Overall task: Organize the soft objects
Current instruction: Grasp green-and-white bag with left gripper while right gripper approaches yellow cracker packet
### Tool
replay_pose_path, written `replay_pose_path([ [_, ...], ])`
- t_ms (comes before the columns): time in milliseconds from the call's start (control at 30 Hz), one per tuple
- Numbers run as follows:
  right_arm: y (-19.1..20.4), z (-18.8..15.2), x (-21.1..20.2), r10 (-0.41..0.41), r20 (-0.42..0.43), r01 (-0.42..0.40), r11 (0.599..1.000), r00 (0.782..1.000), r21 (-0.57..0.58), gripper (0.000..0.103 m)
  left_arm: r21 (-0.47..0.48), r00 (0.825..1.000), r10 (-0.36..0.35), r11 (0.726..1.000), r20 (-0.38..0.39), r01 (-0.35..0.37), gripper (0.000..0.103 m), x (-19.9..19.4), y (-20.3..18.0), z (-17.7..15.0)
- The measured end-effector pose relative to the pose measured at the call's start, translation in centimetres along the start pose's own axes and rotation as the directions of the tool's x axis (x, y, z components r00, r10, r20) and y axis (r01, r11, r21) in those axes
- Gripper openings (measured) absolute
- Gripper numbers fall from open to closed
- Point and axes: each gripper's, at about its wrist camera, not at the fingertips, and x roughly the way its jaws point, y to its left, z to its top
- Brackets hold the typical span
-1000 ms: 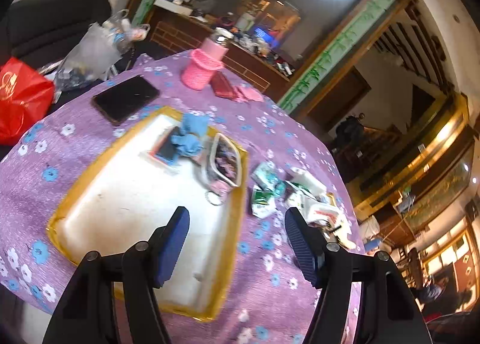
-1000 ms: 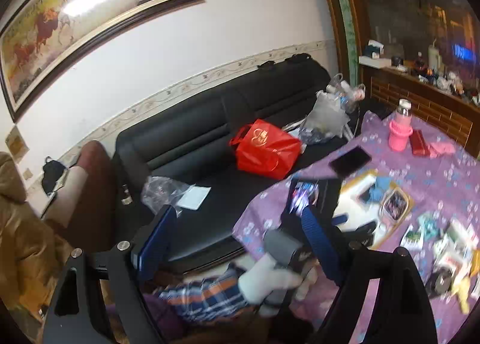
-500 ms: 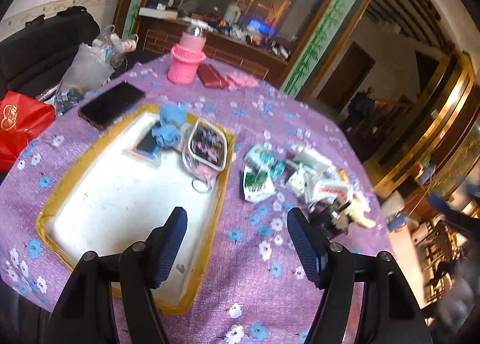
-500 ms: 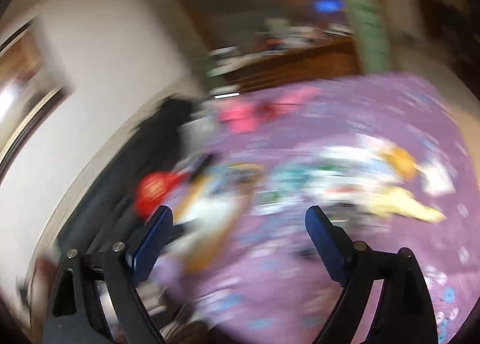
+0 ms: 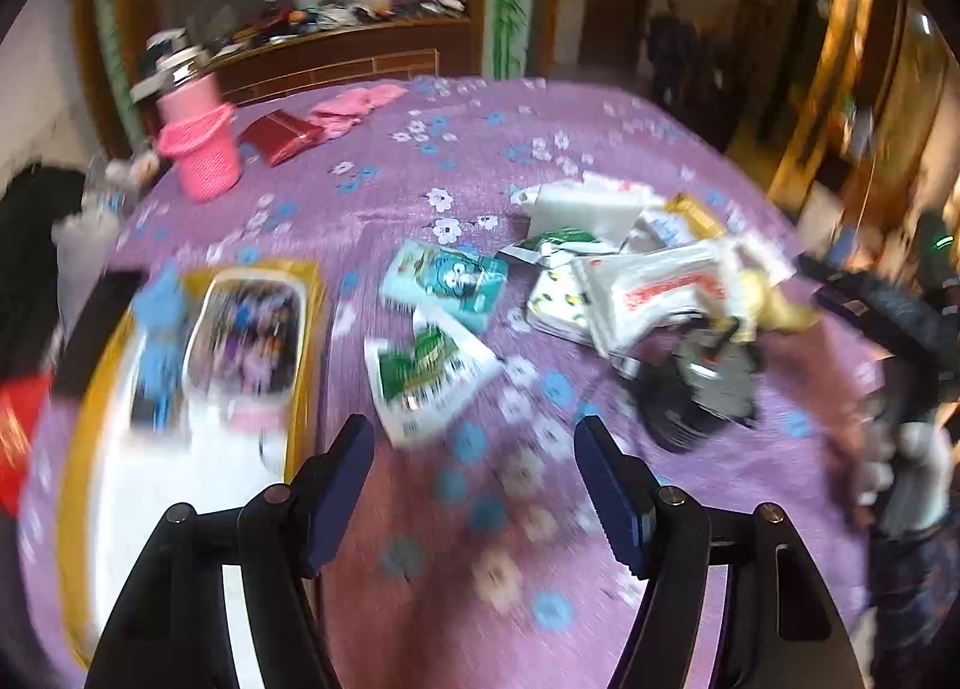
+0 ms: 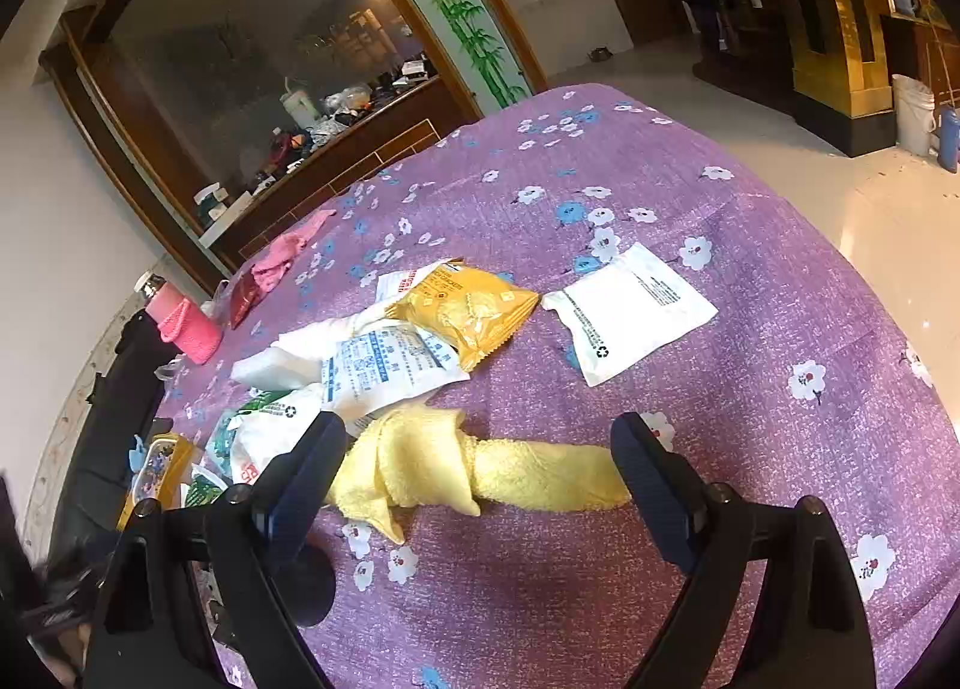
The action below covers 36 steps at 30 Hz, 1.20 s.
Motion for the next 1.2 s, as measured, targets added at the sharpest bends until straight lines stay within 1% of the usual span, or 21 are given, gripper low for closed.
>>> replay_pose_path([
  [67,-0.4,-0.2,0.0,0.009,0.006,-0.009,1.000,1.000,-0.003,0.089,0.028,0.999,0.025,0.999,-0.020,-0.025,0.072,1.7,0.1,1.3],
  [133,-0.2,-0.4,-0.4,-0.005,0.020,0.006,1.000,1.000,-0.019,0.089,0.066,0.999,0.038,0.997,-0.035,-0.036,0.072,3.3,0.0,2.1],
  [200,-0.5,-0.5,-0.3,-0.011,0.008,0.012,1.000,1.000,-0.021,0.089,0.097,0.996,0.070,0.993,-0.056,-0.065,0.072,5.0,0.2,2.7],
  [367,-0.4,-0.6,-0.2,-0.010,-0.003,0.009,1.000,1.000,-0.026,0.089,0.123,0.990,0.080,0.990,-0.115,-0.066,0.072,8.2,0.9,3.2],
  [500,-0.2,-0.6,-0.2,-0.013,-0.005,0.013,0.999,1.000,-0.031,0.089,0.155,0.991,0.074,0.986,-0.110,-0.057,0.072,9.2,0.5,3.2],
  [567,-0.3,-0.7,-0.1,-0.019,-0.010,0.018,0.999,1.000,-0.032,0.089,0.184,0.988,0.107,0.979,-0.113,-0.085,0.064,9.3,0.1,3.0],
  [600,-0.3,-0.7,0.0,-0.023,-0.012,0.022,0.999,1.000,-0.032,0.089,0.196,0.986,0.123,0.975,-0.111,-0.100,0.052,9.3,-0.1,2.8],
  [633,-0.4,-0.6,0.1,-0.027,-0.014,0.026,0.999,1.000,-0.031,0.089,0.200,0.984,0.124,0.975,-0.125,-0.098,0.044,9.5,-0.1,2.7],
  [667,-0.5,-0.6,0.1,-0.030,-0.016,0.030,0.999,0.999,-0.029,0.089,0.187,0.986,0.115,0.978,-0.120,-0.091,0.040,9.3,0.1,2.6],
  [733,-0.7,-0.5,0.2,-0.034,-0.016,0.033,0.999,0.999,-0.021,0.089,0.171,0.987,0.110,0.981,-0.113,-0.090,0.040,9.0,0.4,2.5],
  [833,-1.1,-0.4,0.1,-0.042,-0.009,0.042,0.999,0.999,-0.003,0.089,0.120,0.995,0.066,0.991,-0.081,-0.056,0.040,7.8,1.0,2.2],
  [900,-1.5,-0.3,0.0,-0.039,-0.006,0.040,0.999,0.999,0.012,0.089,0.081,0.999,0.020,0.997,-0.045,-0.017,0.040,6.2,1.1,1.9],
  [967,-1.9,-0.2,-0.1,-0.036,-0.005,0.037,0.999,0.999,0.027,0.089,0.039,0.999,-0.032,0.999,-0.004,0.032,0.040,4.3,1.0,1.6],
  [1067,-2.3,-0.2,0.0,-0.021,-0.011,0.022,0.999,1.000,0.047,0.089,-0.003,0.995,-0.097,0.995,0.036,0.097,0.040,2.4,0.5,0.9],
  [1133,-2.6,-0.1,0.0,0.003,-0.017,-0.002,0.998,1.000,0.065,0.089,-0.034,0.987,-0.151,0.988,0.057,0.154,0.040,1.1,0.0,0.2],
  [1200,-2.9,0.0,-0.1,0.034,-0.023,-0.031,0.995,0.999,0.091,0.089,-0.049,0.980,-0.190,0.980,0.064,0.193,0.040,0.5,-0.3,-0.4],
])
